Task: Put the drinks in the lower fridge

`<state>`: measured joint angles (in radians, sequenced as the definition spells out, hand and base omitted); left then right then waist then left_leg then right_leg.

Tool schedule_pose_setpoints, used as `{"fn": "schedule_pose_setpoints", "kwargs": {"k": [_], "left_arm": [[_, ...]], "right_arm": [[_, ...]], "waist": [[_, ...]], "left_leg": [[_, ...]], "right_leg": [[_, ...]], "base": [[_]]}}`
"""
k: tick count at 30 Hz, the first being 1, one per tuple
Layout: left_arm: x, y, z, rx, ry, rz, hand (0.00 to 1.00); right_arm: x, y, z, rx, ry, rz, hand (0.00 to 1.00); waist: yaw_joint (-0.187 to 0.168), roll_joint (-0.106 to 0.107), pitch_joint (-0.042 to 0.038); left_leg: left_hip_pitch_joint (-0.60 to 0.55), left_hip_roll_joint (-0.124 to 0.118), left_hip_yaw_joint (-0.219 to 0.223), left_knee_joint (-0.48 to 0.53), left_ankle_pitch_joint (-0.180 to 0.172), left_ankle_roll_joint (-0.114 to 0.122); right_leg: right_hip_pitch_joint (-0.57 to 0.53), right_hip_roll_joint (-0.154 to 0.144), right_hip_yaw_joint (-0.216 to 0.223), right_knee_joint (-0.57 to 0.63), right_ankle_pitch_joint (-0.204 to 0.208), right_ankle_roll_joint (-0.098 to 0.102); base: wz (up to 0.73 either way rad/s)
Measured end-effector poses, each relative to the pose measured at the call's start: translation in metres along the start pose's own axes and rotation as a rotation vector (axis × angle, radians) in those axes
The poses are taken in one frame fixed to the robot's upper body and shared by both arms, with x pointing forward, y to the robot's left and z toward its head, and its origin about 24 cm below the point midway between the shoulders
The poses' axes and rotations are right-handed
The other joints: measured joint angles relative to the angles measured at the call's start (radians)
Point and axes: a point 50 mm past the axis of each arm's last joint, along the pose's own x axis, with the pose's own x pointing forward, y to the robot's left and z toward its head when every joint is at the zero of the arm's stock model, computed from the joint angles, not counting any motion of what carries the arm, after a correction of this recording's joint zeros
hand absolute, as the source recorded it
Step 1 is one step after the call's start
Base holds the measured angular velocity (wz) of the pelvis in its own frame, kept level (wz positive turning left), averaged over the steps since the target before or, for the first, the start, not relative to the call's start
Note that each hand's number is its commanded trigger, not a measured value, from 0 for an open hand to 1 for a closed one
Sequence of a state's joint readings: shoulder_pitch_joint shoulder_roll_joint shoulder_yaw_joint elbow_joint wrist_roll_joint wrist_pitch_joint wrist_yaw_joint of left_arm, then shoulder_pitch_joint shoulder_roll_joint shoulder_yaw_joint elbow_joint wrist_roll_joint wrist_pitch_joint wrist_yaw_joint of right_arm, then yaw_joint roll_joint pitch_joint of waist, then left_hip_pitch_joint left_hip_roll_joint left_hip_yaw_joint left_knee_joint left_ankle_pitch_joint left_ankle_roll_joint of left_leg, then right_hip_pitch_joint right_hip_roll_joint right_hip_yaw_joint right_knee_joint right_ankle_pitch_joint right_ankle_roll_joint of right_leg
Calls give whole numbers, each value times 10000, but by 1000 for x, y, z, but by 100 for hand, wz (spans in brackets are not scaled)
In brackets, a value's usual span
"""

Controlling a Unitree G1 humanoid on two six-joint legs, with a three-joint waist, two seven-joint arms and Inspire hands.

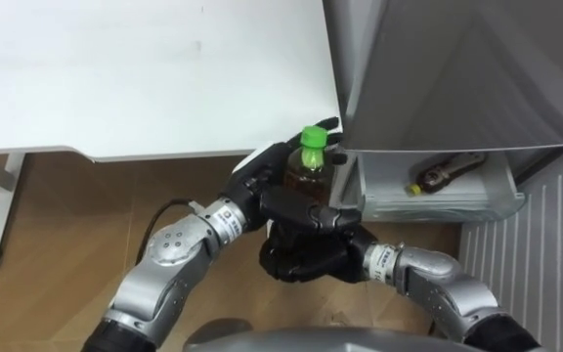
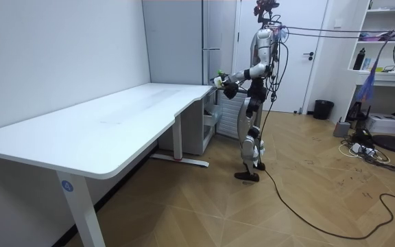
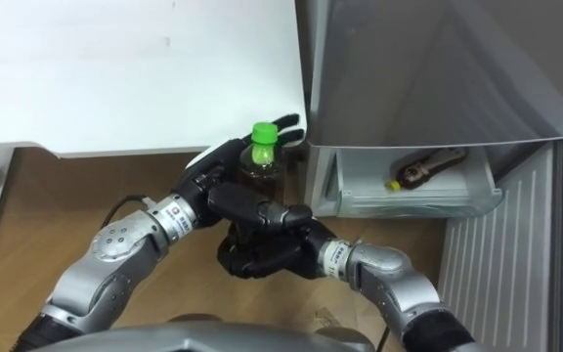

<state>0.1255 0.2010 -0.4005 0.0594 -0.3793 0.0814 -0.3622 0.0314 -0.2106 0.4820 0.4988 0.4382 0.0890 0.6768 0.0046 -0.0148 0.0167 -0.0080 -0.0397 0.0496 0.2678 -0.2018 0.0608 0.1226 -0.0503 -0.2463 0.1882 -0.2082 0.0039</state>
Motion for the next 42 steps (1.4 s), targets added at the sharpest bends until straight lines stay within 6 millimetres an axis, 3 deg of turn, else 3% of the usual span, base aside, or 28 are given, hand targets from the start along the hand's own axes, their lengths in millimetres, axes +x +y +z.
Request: {"fn": "schedule_pose_setpoints", "kwargs": {"k": [4, 10, 16, 22, 27, 34, 42], "left_arm": [[1, 0, 3, 90, -133, 97, 0], [4, -5, 23, 457, -1004, 142, 0], [4, -9, 46, 827, -2188, 141, 0], [0, -15, 82, 1431, -3987, 81, 0], [-18, -7, 115, 1952, -5722, 866, 0], [-33, 17, 126, 1995, -6363, 2718, 0], [-60, 45, 133, 2200, -7124, 5698, 0]], "right_arm": [[-1, -1, 1, 95, -99, 15, 100], [-4, -2, 2, 177, -316, 7, 100], [-6, -4, 3, 211, -438, -98, 100], [-10, -2, -12, 664, -239, -269, 100], [-15, -2, -17, 841, -211, -389, 100], [-23, -10, -17, 946, -398, -842, 100], [-43, -19, -27, 1251, -509, -1729, 100]], "waist": [[-33, 76, -33], [-71, 308, 38], [-18, 300, 47], [341, 273, 69], [330, 245, 75], [496, 185, 102], [1120, 280, 42]], "left_leg": [[26, -1, 1, 5, 0, 0], [29, -1, -4, 3, 0, 0], [149, 27, 60, -28, 1, -3], [355, 35, 208, -307, 4, -9], [400, 40, 264, -309, 9, -13], [458, 48, 248, -315, 8, -15], [622, 43, 265, -353, 7, -15]], "right_leg": [[36, -3, 20, -8, 0, 0], [46, 1, 99, -16, 6, 0], [114, -9, 175, -15, 6, 0], [165, -3, 233, -23, 6, 1], [153, -19, 258, -28, 5, 2], [205, 6, 240, -28, 6, 2], [367, 41, 243, -44, 7, 4]], "base": [[0], [0], [-3], [-7], [-3], [0], [0]]}}
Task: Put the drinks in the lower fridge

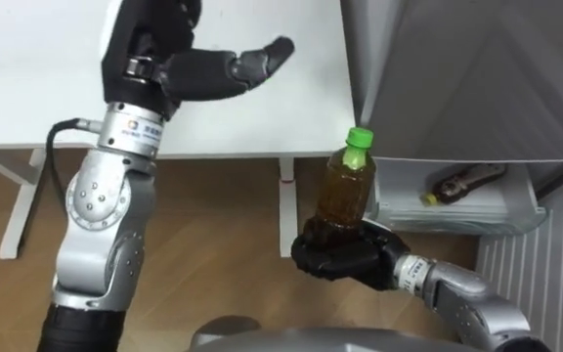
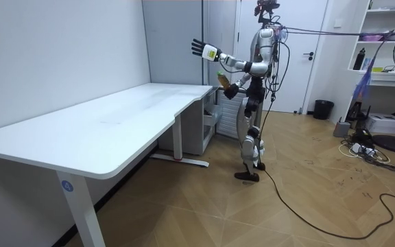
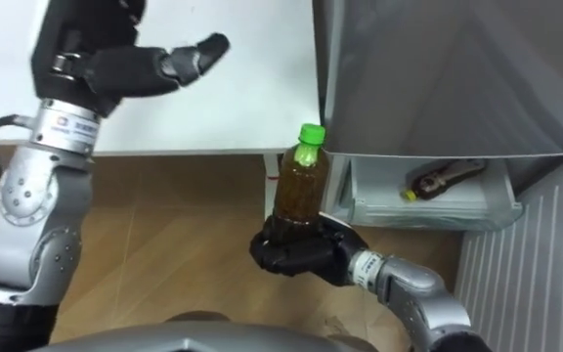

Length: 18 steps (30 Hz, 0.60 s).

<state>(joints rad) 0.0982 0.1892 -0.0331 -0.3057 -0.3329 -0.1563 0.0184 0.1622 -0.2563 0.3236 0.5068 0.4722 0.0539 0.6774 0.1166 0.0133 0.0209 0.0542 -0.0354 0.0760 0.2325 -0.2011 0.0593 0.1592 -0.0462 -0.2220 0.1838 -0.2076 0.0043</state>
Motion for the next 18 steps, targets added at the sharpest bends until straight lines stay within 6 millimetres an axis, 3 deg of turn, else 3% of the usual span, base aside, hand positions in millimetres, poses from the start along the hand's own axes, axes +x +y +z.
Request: {"fn": "schedule_pose_setpoints", "kwargs": {"k": [8, 13, 18], "left_arm": [[-17, 47, 0, 974, 129, 3139, 0], [-34, 72, -23, 1775, 1182, 4970, 0], [-67, 95, -59, 2193, 3127, 6640, 0]], "right_arm": [[-10, -2, -13, 57, 318, -395, 100], [-12, -7, -10, 103, 159, -673, 100], [-17, -7, -18, 284, 301, -995, 100]], "waist": [[310, 24, -16], [586, 43, -24], [801, 130, -100]], "left_leg": [[363, -4, -32, -146, 3, -6], [397, -11, -46, -167, 16, -25], [405, -79, -113, -198, 51, -23]], "right_leg": [[334, 1, -17, 0, -1, 1], [328, 12, -43, -16, -1, 1], [386, -27, -166, -155, 1, -2]], "base": [[0], [-1], [2]]}}
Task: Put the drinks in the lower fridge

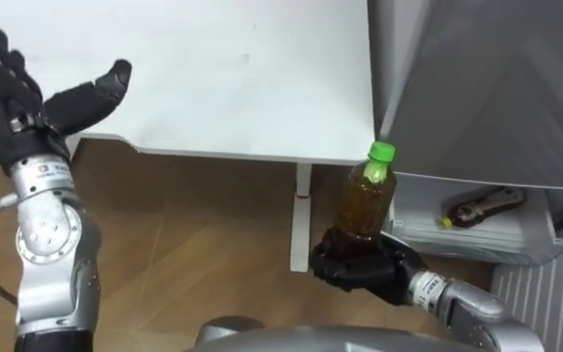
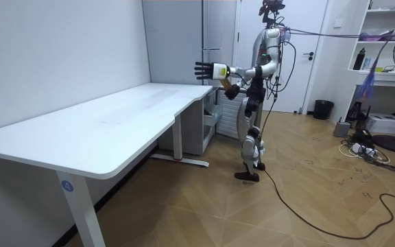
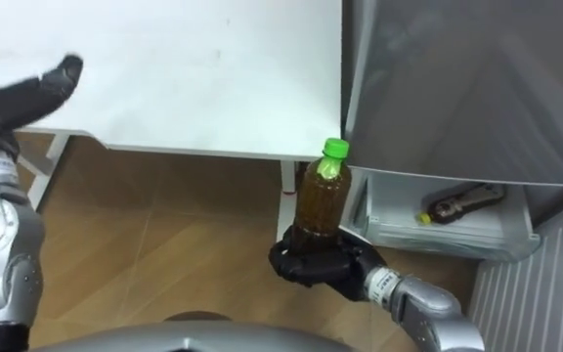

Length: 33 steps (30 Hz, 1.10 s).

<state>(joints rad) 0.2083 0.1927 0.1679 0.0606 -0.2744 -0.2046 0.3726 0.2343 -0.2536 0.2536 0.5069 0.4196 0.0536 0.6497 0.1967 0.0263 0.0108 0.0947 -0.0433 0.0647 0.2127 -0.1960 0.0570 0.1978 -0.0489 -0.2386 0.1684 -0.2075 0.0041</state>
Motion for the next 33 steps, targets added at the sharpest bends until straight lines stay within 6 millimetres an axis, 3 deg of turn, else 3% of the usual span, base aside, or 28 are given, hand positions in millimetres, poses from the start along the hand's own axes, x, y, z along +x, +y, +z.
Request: {"fn": "schedule_pose_setpoints", "kwargs": {"k": [8, 12, 25, 33], "left_arm": [[-31, 34, -73, 1162, 3348, 1758, 0], [-51, 42, -104, 1771, 5029, 1838, 0], [-112, 79, -158, 2273, 9290, 2453, 0], [-148, 85, -177, 2459, 11430, 1318, 0]], "right_arm": [[5, 8, -9, 71, 340, -256, 100], [12, 10, -3, -27, 292, -137, 100], [17, 6, 4, 70, 520, -507, 100], [20, 5, 11, 41, 433, -537, 100]], "waist": [[68, -170, -52], [86, -265, -25], [-49, -272, -23], [-36, -235, -13]], "left_leg": [[35, 1, -8, -120, 8, 5], [51, -4, -13, -122, 7, 6], [-77, -19, -67, -105, 3, 9], [-365, -25, -78, -43, 3, 10]], "right_leg": [[-55, -13, -89, 18, -1, 2], [63, -6, -75, -11, 0, 3], [-58, -12, -114, 1, 1, 6], [-341, -19, -112, 15, 2, 5]], "base": [[0], [0], [0], [1]]}}
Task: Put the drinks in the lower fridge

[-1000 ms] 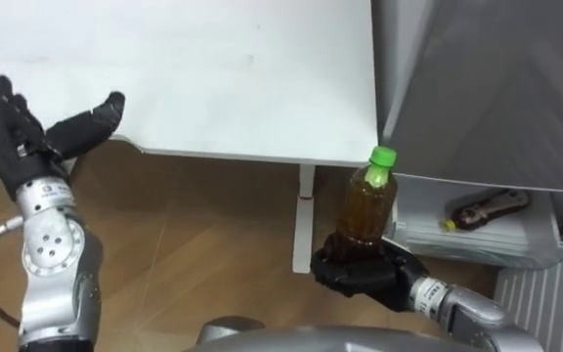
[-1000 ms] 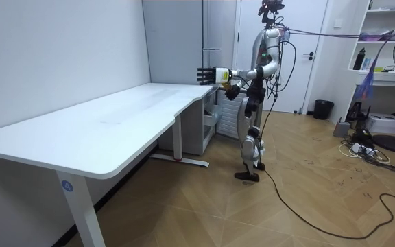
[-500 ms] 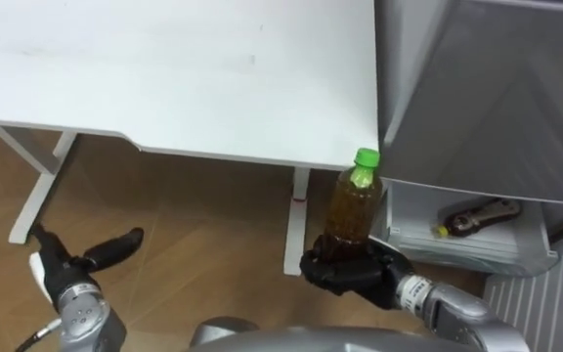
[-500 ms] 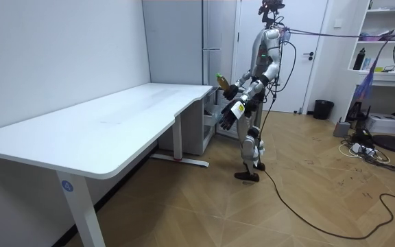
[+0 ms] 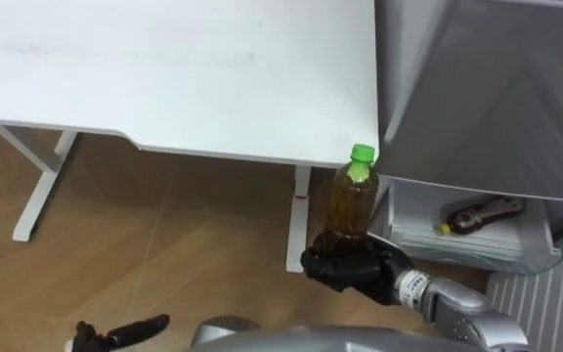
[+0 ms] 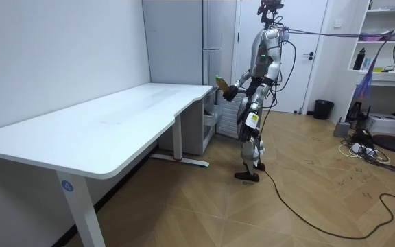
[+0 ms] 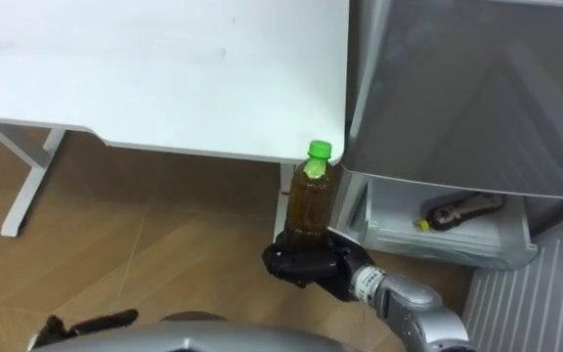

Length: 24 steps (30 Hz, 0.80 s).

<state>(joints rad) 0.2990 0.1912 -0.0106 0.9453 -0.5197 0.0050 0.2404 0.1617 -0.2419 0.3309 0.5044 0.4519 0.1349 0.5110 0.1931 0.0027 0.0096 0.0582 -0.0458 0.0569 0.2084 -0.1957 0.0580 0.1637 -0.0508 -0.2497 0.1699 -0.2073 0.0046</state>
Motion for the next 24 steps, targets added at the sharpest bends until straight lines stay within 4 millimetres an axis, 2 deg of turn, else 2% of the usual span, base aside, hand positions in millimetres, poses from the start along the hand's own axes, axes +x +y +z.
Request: {"fn": "schedule_pose_setpoints", "kwargs": {"k": [5, 9, 13, 16, 20, 24], "left_arm": [[-1, 5, -24, 248, 1154, -412, 0], [-2, -3, -35, 574, 1777, -1003, 0], [-2, -9, -36, 1208, 1963, -1610, 0], [-1, -14, -28, 1681, 1717, -1821, 0], [1, -20, -19, 2793, 1351, -2117, 0], [2, -22, -17, 3580, 1183, -2209, 0]], "right_arm": [[0, -2, -5, 164, 164, -211, 100], [-1, -6, -8, 498, 290, -613, 100], [1, -5, -6, 486, 256, -625, 100], [3, -7, -4, 403, 294, -663, 100], [1, -12, -4, 568, 253, -941, 100], [-1, -15, -3, 1084, -17, -1374, 100]], "waist": [[-232, 21, 16], [-351, 27, 23], [-556, 18, 21], [-832, 31, 35], [-936, 85, 64], [-1099, 136, 40]], "left_leg": [[5, -3, 17, -18, -2, 4], [-46, 16, 108, -28, -11, 14], [-114, 18, 91, -3, -8, 13], [-139, 17, 84, 56, -10, 15], [-161, 15, 104, 81, -16, 24], [-249, 12, 96, 119, -19, 29]], "right_leg": [[70, 2, -3, -18, 3, 5], [13, 2, 63, -18, 3, 6], [-31, 10, 93, -18, 3, 6], [-18, 11, 106, -16, 3, 6], [-51, 14, 180, -11, 10, 17], [-131, 14, 170, -4, 11, 19]], "base": [[1], [-3], [1], [1], [-2], [0]]}}
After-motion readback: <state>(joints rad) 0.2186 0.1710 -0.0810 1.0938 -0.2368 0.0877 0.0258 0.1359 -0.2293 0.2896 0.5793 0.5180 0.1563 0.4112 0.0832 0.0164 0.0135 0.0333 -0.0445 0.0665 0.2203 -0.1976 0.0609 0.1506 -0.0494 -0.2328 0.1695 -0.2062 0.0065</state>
